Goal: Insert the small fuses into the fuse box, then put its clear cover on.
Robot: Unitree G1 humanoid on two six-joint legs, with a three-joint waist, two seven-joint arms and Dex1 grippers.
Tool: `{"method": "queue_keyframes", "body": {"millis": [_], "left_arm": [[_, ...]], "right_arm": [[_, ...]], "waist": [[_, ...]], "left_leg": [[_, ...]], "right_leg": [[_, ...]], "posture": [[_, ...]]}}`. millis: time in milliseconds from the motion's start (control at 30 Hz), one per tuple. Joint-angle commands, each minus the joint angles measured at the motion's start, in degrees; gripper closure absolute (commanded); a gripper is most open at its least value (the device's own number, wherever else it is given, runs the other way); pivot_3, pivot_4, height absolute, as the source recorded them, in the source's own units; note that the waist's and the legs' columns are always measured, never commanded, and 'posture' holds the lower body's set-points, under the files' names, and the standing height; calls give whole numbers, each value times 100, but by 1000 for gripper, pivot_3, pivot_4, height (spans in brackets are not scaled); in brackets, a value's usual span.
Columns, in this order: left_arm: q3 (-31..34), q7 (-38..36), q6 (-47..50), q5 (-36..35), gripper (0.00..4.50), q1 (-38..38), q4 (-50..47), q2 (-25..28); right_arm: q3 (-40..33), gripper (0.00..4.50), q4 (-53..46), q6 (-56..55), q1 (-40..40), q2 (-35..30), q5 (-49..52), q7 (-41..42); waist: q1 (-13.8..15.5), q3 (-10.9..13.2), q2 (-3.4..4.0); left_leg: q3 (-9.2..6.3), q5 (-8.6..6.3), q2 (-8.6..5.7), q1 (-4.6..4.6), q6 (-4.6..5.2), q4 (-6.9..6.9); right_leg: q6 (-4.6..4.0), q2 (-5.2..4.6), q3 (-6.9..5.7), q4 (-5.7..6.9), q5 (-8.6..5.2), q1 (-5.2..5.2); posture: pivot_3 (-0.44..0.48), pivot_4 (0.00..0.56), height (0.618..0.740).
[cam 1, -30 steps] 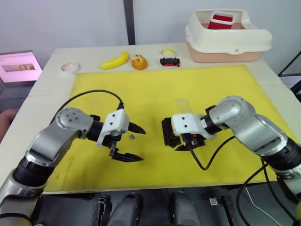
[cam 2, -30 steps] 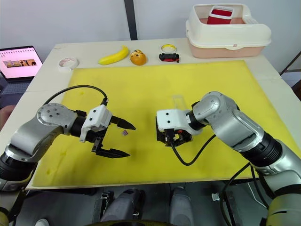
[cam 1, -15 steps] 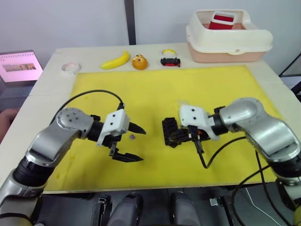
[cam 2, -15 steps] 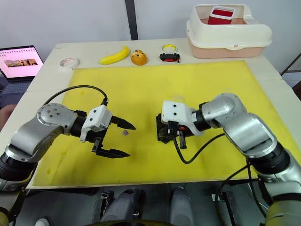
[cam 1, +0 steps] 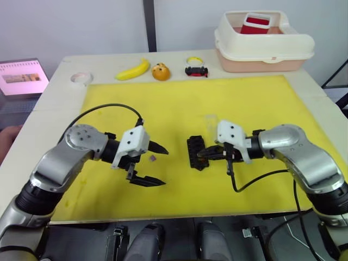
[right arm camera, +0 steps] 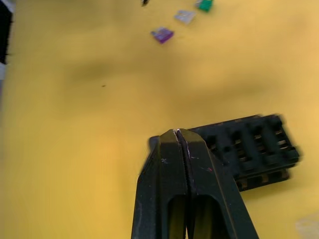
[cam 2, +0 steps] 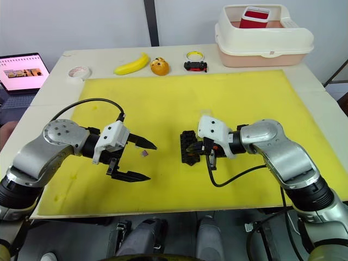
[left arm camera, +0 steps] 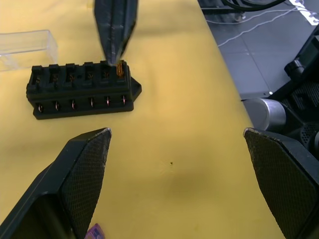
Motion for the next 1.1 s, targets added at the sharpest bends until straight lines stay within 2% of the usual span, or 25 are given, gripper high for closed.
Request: {"method": "queue_keyframes", "body": {"millis": [33,700,1100], "left_arm": [[117,52,-112,-25,0,-17,-25,-25],[-58,632,-27,102,0,30,123,-522],[263,577,122,-59,0,-13,226,-287]], "right_arm": [[-125,4478,-32,-108,0,-79,61,0],[234,4478,242,-563,263,-211,-316,-63],[-375,4478,-358,593,-697,-120,792,-58]], "waist": [[-2,0,0],[-1,-1,-2],[0,-1,-1]], "left_leg": [[0,0,0,0,0,0],[0,0,0,5,0,1],[-2,0,1,7,0,-1]], "right_leg": [[0,0,0,0,0,0],[0,0,0,0,0,6],[0,0,0,-1,0,7]], "posture": [[0,150,740],[0,150,740],[0,150,740]]}}
